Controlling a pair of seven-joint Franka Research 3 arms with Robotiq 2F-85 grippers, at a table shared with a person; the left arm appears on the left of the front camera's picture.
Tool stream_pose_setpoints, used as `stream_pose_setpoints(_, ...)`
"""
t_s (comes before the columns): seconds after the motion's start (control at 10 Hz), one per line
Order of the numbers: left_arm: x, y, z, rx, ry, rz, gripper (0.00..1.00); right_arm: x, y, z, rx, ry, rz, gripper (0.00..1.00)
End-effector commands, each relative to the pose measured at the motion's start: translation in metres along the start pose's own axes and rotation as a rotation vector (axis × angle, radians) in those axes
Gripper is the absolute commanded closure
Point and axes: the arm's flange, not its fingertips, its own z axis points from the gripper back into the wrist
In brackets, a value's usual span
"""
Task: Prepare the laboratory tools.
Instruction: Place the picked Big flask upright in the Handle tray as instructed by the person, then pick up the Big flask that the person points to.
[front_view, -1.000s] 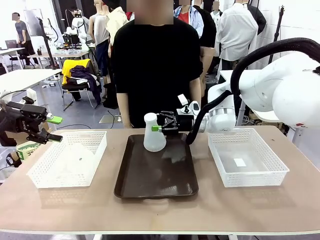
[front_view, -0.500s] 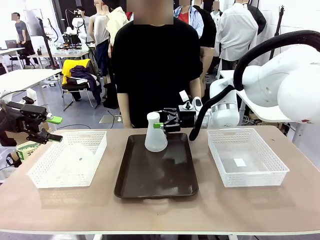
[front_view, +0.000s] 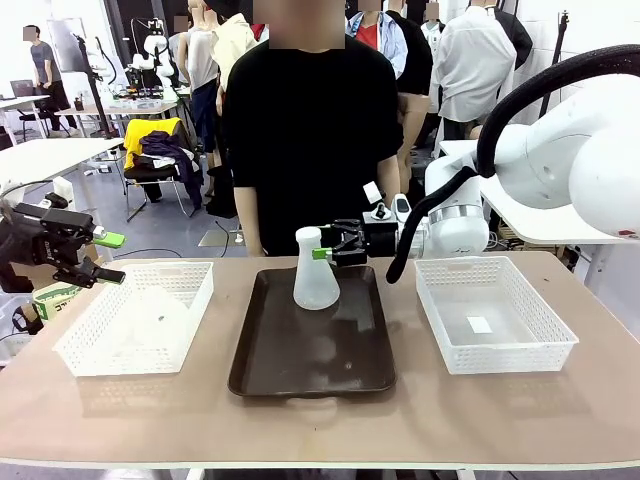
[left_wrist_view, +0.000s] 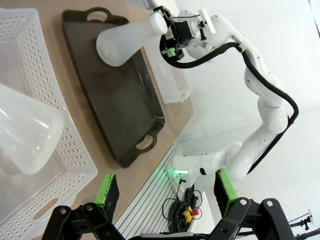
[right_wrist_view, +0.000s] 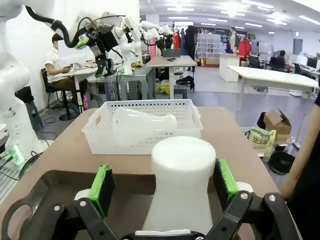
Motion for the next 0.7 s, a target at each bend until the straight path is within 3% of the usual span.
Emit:
stream_pose_setpoints(0.0,0.0001,-0.001,0.0017,-0.005,-0.007,-0.004,0.0,-0.0003,-0.0039,-0.0031,0.007,-0.011,0.022,0.0)
stream_pose_setpoints(0.6,0.0001,-0.001,0.0017,-0.005,-0.007,-0.004,0.0,-0.0003,-0.0039,-0.0031,0.007,-0.011,0.022,0.0)
